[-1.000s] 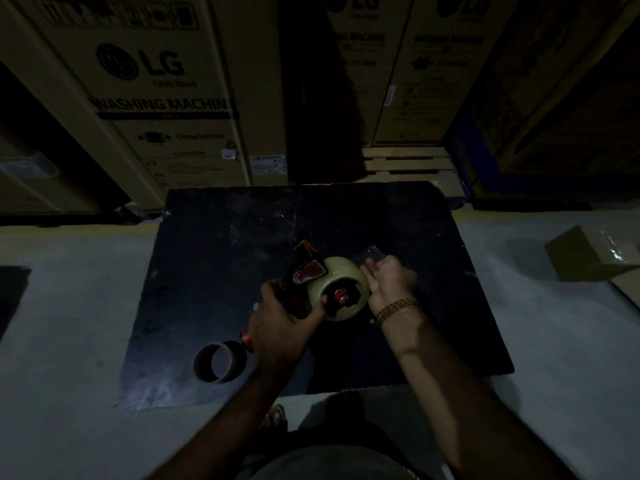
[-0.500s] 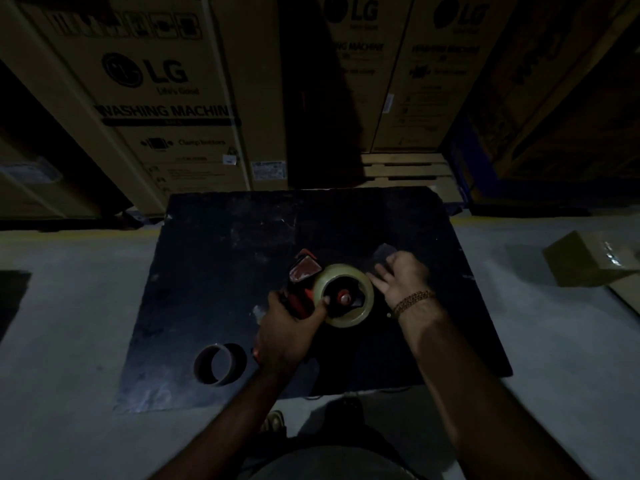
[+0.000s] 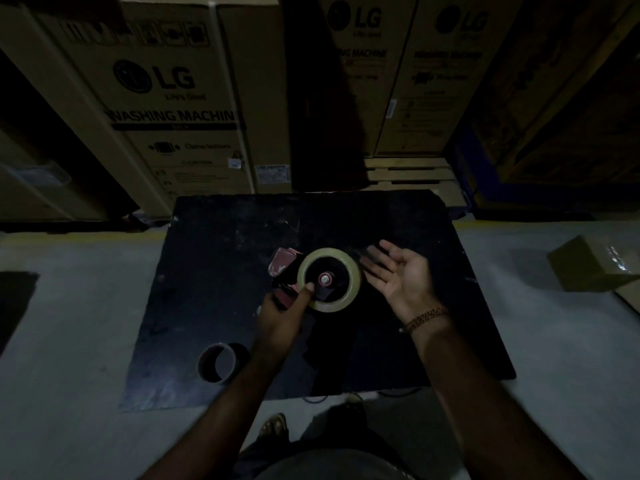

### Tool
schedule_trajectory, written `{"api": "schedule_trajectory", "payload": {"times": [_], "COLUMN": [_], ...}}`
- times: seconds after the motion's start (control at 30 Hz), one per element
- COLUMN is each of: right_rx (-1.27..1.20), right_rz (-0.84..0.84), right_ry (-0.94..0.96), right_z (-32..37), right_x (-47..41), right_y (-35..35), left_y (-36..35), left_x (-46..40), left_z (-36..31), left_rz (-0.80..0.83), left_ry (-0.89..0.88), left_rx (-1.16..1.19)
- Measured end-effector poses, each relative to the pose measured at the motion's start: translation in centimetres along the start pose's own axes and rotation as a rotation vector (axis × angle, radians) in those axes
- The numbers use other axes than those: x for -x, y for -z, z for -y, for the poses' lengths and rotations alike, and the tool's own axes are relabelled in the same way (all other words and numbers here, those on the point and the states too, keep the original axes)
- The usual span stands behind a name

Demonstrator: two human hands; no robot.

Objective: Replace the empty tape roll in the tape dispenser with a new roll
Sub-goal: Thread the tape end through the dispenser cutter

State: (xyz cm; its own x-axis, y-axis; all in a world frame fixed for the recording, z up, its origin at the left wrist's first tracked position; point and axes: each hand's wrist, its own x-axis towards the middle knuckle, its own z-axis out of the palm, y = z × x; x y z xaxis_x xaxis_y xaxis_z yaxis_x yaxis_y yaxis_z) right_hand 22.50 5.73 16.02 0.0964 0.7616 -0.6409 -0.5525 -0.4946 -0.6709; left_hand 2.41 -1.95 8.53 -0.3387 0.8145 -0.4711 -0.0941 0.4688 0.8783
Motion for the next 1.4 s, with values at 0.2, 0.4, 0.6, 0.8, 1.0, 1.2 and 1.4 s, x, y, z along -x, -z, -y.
{"api": "schedule_trajectory", "payload": {"times": [0.2, 0.4, 0.6, 0.8, 1.0, 1.2, 1.4], "right_rx": [0.309, 0.664, 0.882, 0.916, 1.001, 0.889, 0.951], "right_rz": [0.235, 0.434, 0.54, 0.462, 0.396, 0.355, 0.329], "right_ry": [0.117, 0.349, 0.534, 0.676, 0.726, 0.608, 0.735], "right_z": [0.6, 1.7, 2.6, 3.1, 3.6, 2.3, 1.6], "right_x": [0.3, 1.5, 2.5, 2.5, 1.9, 2.5, 2.7], "right_y": [-0.1, -0.4, -0.9, -1.4, -2.1, -2.8, -3.0], "left_y": [0.4, 1.8, 2.0, 2.0, 1.8, 1.9, 1.8], "left_x": [0.4, 0.8, 2.0, 2.3, 2.8, 2.5, 2.6], "left_z": [-1.2, -1.8, -2.2, -2.2, -2.3, -2.2, -2.7], "left_rz": [0.176, 0.402, 0.449, 0.455, 0.479, 0.419, 0.357], "left_ry": [0.161, 0.203, 0.217, 0.267, 0.265, 0.177, 0.153], "left_rx": [0.215, 0.171, 0.182, 0.227, 0.256, 0.193, 0.182]}}
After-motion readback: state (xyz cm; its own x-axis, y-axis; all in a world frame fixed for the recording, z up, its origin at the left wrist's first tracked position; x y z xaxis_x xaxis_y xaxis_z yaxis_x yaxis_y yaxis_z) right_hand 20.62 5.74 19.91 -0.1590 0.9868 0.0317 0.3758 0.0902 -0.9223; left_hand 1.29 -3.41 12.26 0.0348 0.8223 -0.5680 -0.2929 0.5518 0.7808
